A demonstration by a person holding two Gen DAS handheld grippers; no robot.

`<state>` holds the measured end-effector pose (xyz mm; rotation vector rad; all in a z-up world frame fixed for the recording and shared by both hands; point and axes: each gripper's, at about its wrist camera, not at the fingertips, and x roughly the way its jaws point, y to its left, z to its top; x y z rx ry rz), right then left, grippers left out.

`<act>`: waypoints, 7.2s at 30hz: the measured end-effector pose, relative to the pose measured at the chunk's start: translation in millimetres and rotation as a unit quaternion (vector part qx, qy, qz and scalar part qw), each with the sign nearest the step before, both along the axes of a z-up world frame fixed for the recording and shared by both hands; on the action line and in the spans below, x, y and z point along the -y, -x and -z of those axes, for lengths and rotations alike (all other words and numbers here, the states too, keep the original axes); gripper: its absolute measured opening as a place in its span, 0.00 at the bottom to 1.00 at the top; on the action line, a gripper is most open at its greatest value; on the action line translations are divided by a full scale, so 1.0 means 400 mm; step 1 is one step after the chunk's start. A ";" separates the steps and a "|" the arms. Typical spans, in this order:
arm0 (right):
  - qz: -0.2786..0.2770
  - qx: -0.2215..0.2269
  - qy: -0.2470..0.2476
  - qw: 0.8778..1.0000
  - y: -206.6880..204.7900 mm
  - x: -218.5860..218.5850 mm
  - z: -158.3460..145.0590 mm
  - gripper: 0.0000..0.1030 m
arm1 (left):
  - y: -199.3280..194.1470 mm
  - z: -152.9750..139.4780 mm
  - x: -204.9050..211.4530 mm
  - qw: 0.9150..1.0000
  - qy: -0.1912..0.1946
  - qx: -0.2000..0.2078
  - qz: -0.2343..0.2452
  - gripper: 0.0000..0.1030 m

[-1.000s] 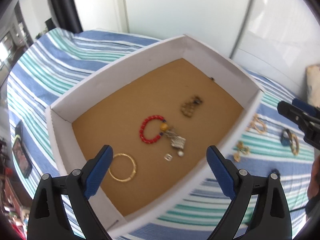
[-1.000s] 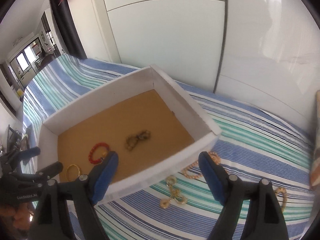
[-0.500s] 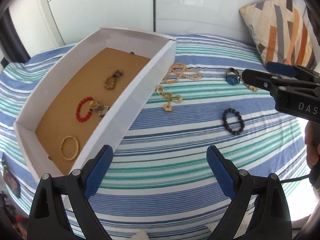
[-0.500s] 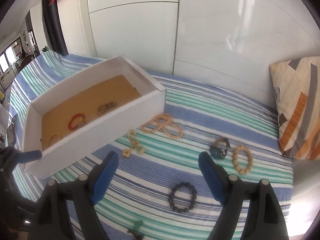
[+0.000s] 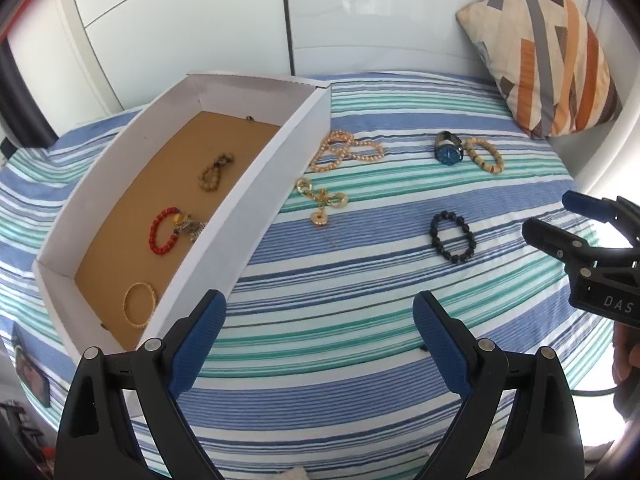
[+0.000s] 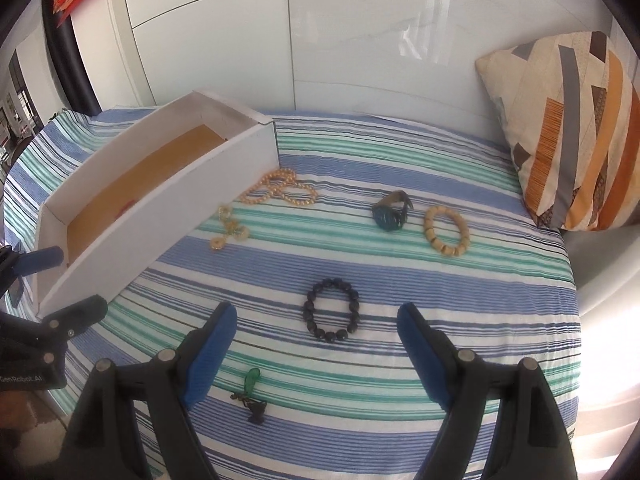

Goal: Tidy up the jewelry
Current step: 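Withdraw both open tools from the tray, then move the left tool to the green pendant while the right tool approaches the black bead bracelet, then grasp the green pendant with the left tool while the right tool grasps the black bead bracelet, then carry the pendant and black bracelet into the white tray and open both tools, then withdraw both open tools from the tray back over the bed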

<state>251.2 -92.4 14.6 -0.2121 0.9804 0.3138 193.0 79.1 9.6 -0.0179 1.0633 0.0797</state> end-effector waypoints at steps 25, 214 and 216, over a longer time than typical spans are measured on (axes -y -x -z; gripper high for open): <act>0.053 -0.007 -0.003 0.999 0.056 0.112 0.019 0.81 | 0.057 0.104 -0.140 0.997 0.000 -0.065 -0.050 0.93; -0.240 -0.011 -0.057 0.969 -0.326 -0.785 0.030 0.76 | -0.041 0.093 -0.643 0.943 -0.005 -0.015 -0.332 0.93; -0.236 0.012 -0.046 0.971 -0.298 -0.706 0.008 0.79 | -0.031 0.062 -0.572 0.954 -0.007 0.001 -0.299 0.94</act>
